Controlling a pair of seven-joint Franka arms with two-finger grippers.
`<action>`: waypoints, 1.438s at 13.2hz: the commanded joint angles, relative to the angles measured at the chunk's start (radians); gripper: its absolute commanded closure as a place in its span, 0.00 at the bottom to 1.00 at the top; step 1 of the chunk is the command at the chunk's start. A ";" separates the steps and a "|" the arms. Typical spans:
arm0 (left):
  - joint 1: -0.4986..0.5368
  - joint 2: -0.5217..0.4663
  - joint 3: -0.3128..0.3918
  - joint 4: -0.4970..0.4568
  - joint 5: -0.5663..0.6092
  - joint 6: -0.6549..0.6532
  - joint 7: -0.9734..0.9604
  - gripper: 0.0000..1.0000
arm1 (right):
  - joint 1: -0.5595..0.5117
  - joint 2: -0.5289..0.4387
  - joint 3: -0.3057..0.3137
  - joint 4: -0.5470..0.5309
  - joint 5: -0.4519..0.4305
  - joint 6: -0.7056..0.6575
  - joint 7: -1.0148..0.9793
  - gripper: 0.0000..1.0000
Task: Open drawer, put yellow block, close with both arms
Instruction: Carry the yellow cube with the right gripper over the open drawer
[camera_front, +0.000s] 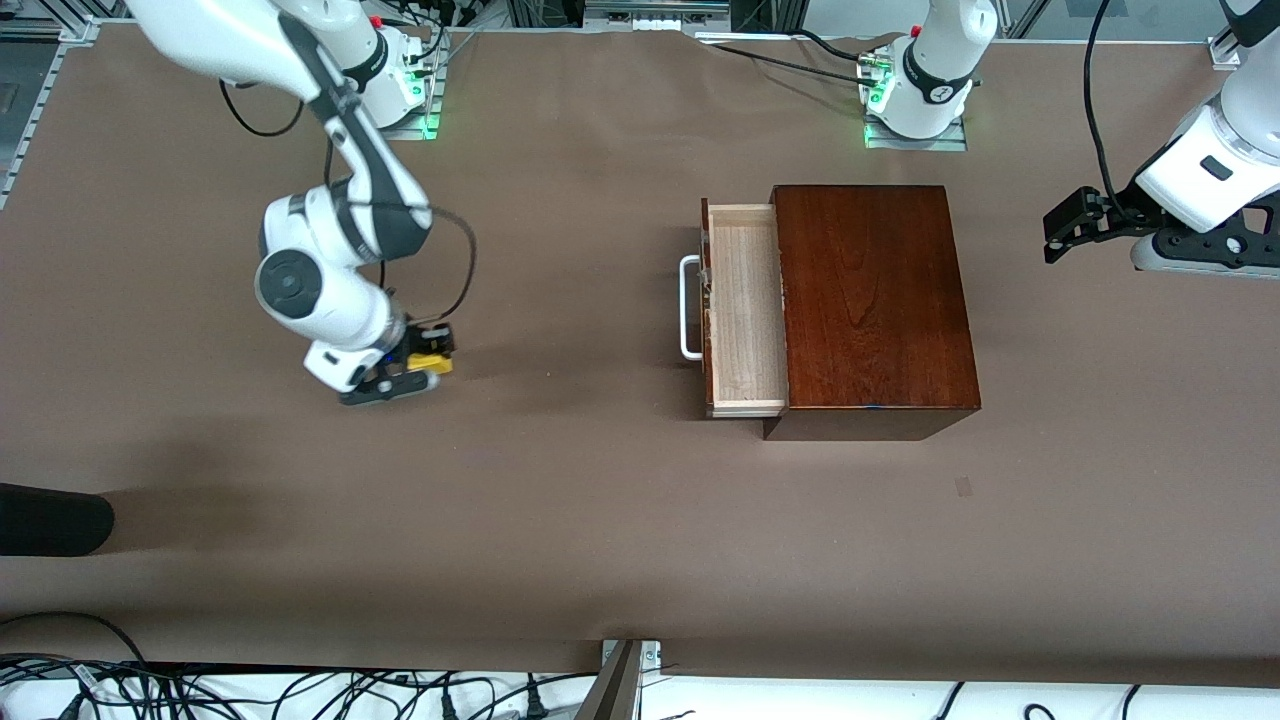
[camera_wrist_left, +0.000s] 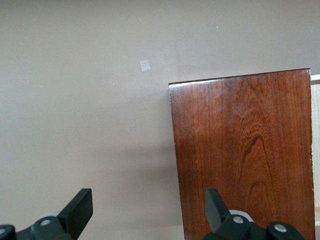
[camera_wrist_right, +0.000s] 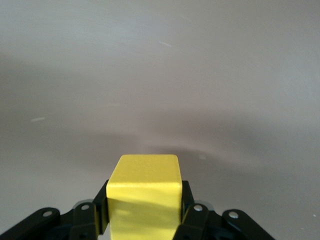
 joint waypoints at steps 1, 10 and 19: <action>-0.005 0.002 0.003 0.022 -0.003 -0.016 0.019 0.00 | 0.032 -0.009 0.120 0.179 -0.090 -0.168 -0.017 0.89; -0.008 0.003 0.003 0.027 -0.003 -0.014 0.017 0.00 | 0.521 0.223 0.205 0.724 -0.309 -0.342 -0.118 0.89; -0.008 0.002 -0.001 0.028 -0.004 -0.029 0.014 0.00 | 0.646 0.364 0.183 0.823 -0.415 -0.286 -0.377 0.93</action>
